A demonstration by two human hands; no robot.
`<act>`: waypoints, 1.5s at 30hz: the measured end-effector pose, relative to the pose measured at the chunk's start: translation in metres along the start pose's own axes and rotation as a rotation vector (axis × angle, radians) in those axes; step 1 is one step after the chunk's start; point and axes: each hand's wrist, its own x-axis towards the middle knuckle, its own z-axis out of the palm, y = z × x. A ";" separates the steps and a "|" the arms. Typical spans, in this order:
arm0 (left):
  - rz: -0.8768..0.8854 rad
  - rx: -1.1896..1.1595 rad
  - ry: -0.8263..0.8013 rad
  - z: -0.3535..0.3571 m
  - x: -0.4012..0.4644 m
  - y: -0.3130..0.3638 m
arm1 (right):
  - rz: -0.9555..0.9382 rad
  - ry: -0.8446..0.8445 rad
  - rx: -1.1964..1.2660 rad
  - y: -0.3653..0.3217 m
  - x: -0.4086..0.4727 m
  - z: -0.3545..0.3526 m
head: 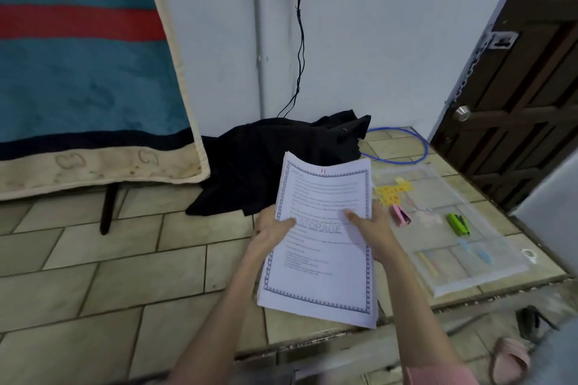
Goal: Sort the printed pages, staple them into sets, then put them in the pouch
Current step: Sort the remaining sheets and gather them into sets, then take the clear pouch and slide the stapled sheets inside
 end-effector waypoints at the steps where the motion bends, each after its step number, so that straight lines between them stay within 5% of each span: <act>1: 0.023 0.000 0.049 -0.006 -0.005 -0.004 | 0.005 -0.080 -0.004 -0.004 -0.006 0.008; 6: -0.034 -0.180 0.308 -0.055 -0.026 -0.028 | -0.029 -0.216 -0.100 -0.019 -0.020 0.062; 13: -0.184 -0.087 0.300 -0.114 -0.049 -0.063 | 0.128 -0.408 -0.231 0.006 -0.035 0.124; 17: -0.186 0.099 0.412 -0.120 -0.050 -0.087 | -0.032 -0.293 -0.440 0.022 -0.043 0.145; 20: -0.118 0.417 0.456 -0.114 -0.049 -0.097 | -0.241 -0.275 -0.821 0.026 -0.048 0.153; 24: -0.014 0.809 0.288 -0.104 -0.045 -0.101 | -0.513 -0.105 -1.192 0.035 -0.055 0.166; 27: -0.014 0.862 0.240 -0.096 -0.046 -0.111 | -0.385 -0.300 -1.185 0.052 -0.059 0.169; 32: -0.064 0.939 0.251 -0.094 -0.046 -0.110 | -0.364 -0.351 -0.934 0.051 -0.053 0.159; 35: -0.082 0.894 0.326 -0.087 -0.036 -0.084 | -0.408 -0.241 -0.558 0.036 -0.053 0.132; 38: 0.134 0.752 0.356 -0.053 -0.026 -0.051 | -0.494 0.090 -0.467 0.022 -0.040 0.080; 45: 0.517 0.679 -0.092 0.088 -0.019 -0.001 | -0.208 0.603 -0.691 0.023 0.010 -0.080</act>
